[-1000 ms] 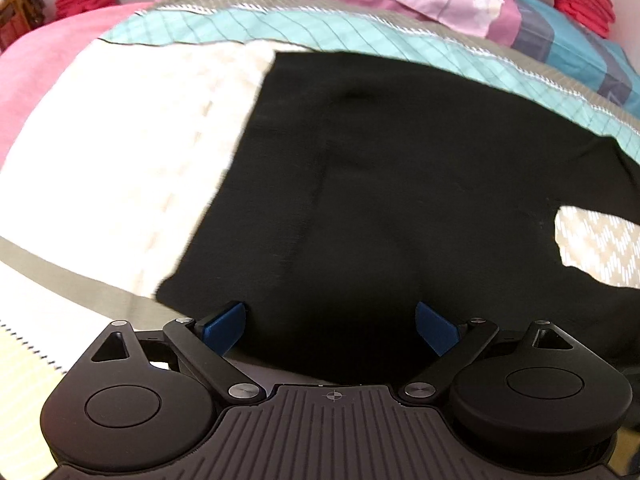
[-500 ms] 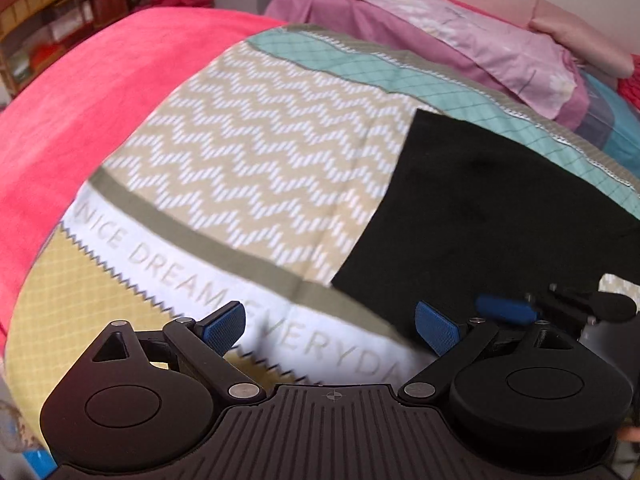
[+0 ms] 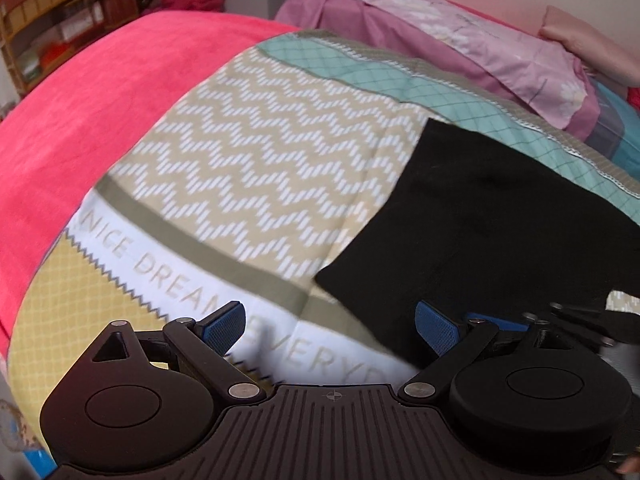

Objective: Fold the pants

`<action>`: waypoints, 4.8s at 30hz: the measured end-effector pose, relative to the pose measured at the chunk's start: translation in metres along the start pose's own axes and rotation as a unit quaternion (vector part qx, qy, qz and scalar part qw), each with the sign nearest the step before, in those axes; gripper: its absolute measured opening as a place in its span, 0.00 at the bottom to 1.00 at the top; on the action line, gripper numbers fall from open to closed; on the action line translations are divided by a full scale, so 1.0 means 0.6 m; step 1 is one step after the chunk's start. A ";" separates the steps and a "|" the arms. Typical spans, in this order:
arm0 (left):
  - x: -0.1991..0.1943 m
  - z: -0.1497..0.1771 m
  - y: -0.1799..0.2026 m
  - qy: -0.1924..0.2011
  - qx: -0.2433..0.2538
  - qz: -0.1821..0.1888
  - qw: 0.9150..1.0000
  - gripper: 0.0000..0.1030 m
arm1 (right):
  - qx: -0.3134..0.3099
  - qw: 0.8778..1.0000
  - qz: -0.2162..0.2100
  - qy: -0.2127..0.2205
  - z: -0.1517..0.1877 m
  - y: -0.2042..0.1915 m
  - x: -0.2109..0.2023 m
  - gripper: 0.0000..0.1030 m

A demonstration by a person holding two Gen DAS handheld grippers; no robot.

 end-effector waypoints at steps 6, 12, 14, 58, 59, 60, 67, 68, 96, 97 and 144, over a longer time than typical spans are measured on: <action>0.029 -0.020 0.083 0.001 0.025 0.036 0.999 1.00 | 0.034 0.994 0.103 0.009 0.042 0.070 -0.102 0.47; 0.106 0.009 0.167 -0.044 0.083 0.032 0.995 1.00 | -0.017 0.997 0.065 -0.049 0.118 0.011 -0.101 0.59; 0.123 0.026 0.175 -0.045 0.121 0.004 0.992 1.00 | 0.002 0.998 0.059 -0.035 0.118 0.013 -0.130 0.59; 0.118 0.027 0.174 -0.019 0.130 -0.009 0.991 1.00 | 0.488 0.545 0.605 0.314 0.515 0.312 -0.848 0.63; 0.113 0.022 0.173 -0.017 0.126 -0.010 0.992 1.00 | 0.464 0.568 0.605 0.310 0.488 0.316 -0.841 0.67; 0.106 0.018 0.171 -0.012 0.122 -0.012 0.992 1.00 | 0.442 0.591 0.603 0.303 0.462 0.318 -0.830 0.70; 0.086 -0.047 0.187 0.040 0.095 0.001 0.995 1.00 | 0.305 0.758 0.519 0.253 0.263 0.325 -0.656 0.75; 0.096 -0.051 0.192 0.038 0.094 0.000 0.995 1.00 | 0.282 0.782 0.499 0.244 0.232 0.323 -0.621 0.75; 0.143 -0.001 0.070 0.039 0.025 -0.020 0.999 1.00 | -0.104 0.992 0.071 0.009 -0.183 0.163 0.154 0.43; 0.146 0.001 0.070 0.039 0.025 -0.019 0.999 1.00 | -0.101 0.992 0.074 0.004 -0.183 0.160 0.154 0.45; 0.170 -0.163 0.336 0.014 0.101 0.058 0.993 1.00 | 0.188 0.932 0.275 0.144 -0.022 0.415 -0.320 0.90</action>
Point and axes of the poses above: each gripper's, at about its wrist camera, not at the fingertips, and x roughly the way its jaws point, y to its right, z to its underside, the point moved 9 cm from there along x, roughly the way its jaws point, and after that the axes turned 5 degrees about -z, right-handed, at the moved point
